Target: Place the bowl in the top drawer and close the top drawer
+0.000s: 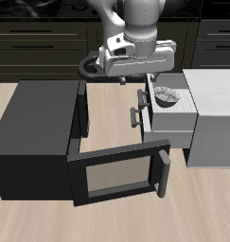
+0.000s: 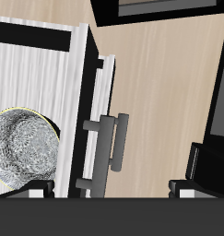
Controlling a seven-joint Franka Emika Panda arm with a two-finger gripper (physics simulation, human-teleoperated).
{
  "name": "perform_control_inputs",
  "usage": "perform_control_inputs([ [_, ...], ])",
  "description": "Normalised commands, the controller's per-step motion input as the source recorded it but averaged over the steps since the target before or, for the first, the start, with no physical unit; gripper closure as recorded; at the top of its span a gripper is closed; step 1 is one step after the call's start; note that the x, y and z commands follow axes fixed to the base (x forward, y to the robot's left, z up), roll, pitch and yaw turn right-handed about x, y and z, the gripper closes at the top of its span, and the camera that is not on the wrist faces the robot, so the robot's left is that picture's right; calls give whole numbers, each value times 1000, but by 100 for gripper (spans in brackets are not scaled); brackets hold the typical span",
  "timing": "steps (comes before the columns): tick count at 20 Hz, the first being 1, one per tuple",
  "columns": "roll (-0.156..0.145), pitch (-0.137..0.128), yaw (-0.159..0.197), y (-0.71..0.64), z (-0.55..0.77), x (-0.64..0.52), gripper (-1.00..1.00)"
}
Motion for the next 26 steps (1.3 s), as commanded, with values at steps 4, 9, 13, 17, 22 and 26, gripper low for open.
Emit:
perform_control_inputs([
  [4,-37,7,23,-256,79,30,-100],
  [9,-33,14,5,-262,72,-16,-100],
  [13,-44,-8,30,-265,75,20,-100],
  [17,-42,4,14,-305,72,8,-100],
  [22,-7,16,31,-240,31,9,-100],
  [26,-8,2,55,-213,39,-55,-100],
])
